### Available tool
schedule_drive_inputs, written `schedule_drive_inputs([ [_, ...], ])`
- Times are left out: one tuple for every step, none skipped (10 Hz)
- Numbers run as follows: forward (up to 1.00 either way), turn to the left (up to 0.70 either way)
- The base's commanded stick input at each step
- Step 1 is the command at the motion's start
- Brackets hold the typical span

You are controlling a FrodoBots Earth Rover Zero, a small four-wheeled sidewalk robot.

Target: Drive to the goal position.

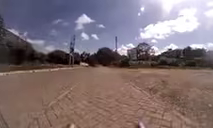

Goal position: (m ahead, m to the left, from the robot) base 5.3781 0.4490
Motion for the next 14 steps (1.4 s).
schedule_drive_inputs([
  [1.0,0.0],
  [1.0,0.0],
  [1.0,0.0],
  [1.0,0.0],
  [1.0,0.0],
  [1.0,-0.02],
  [1.0,-0.1],
  [1.0,-0.24],
  [1.0,-0.27],
  [1.0,0.0],
  [1.0,0.0],
  [1.0,-0.28],
  [1.0,-0.18],
  [1.0,-0.01],
])
